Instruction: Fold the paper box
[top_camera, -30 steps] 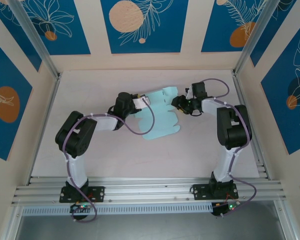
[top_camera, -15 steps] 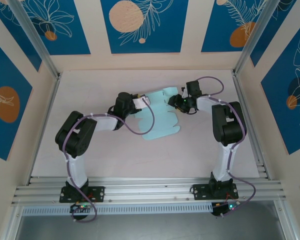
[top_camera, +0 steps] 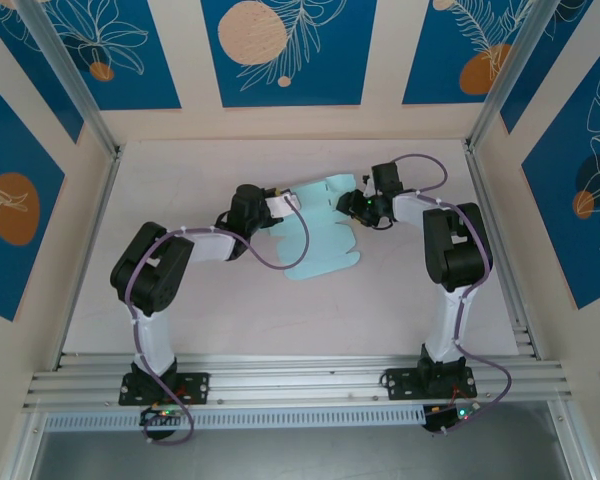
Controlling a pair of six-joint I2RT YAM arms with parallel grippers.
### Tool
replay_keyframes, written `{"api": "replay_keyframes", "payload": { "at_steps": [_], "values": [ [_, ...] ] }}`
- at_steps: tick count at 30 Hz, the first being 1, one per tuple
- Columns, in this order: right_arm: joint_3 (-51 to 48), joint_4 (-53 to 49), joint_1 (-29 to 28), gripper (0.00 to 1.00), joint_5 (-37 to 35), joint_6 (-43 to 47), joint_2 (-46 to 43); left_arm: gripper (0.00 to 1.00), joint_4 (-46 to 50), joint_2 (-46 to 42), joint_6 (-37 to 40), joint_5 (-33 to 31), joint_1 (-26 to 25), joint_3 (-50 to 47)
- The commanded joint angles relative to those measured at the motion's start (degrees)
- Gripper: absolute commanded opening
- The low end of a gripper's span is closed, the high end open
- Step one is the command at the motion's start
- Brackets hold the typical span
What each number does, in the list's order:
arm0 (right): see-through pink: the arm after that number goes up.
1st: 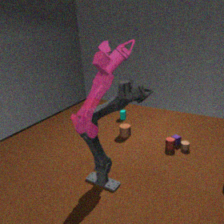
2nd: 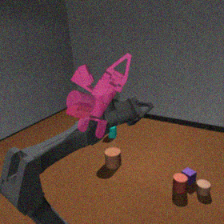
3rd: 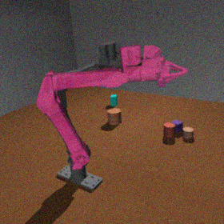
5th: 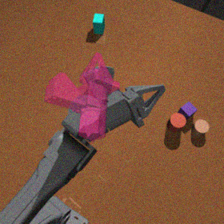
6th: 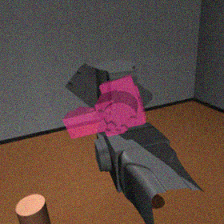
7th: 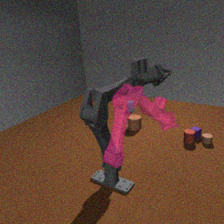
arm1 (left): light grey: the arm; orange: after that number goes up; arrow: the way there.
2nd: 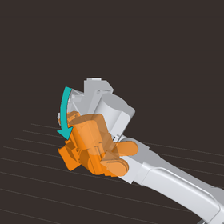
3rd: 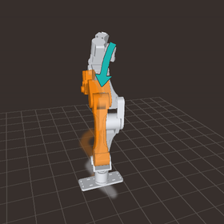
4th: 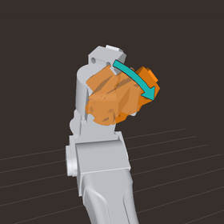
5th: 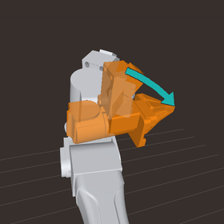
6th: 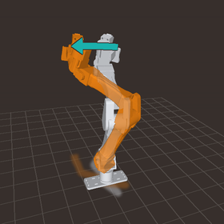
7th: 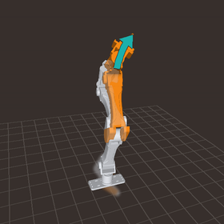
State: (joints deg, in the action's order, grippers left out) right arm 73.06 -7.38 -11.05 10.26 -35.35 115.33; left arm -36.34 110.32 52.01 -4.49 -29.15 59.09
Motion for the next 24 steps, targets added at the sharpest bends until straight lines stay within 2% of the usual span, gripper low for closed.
{"api": "replay_keyframes", "payload": {
  "at_steps": [1,10,15,24],
  "values": [
    [-1.0,2.6,-1.0,0.49,2.1,0.9,-1.1,0.00,0.2,-0.9,0.6,0.6,0.1,0.2],
    [-1.1,5.2,-3.9,0.42,2.2,2.0,-2.7,0.00,-1.6,-1.1,3.9,-2.5,-1.7,-0.1],
    [-1.3,6.7,-5.1,0.42,1.5,1.2,-3.0,0.00,-2.3,0.3,5.8,-6.0,-3.3,0.8],
    [-2.2,9.1,-6.1,0.43,1.7,-0.6,-2.0,0.00,-3.9,0.3,6.0,-7.3,-4.2,1.4]
  ]
}}
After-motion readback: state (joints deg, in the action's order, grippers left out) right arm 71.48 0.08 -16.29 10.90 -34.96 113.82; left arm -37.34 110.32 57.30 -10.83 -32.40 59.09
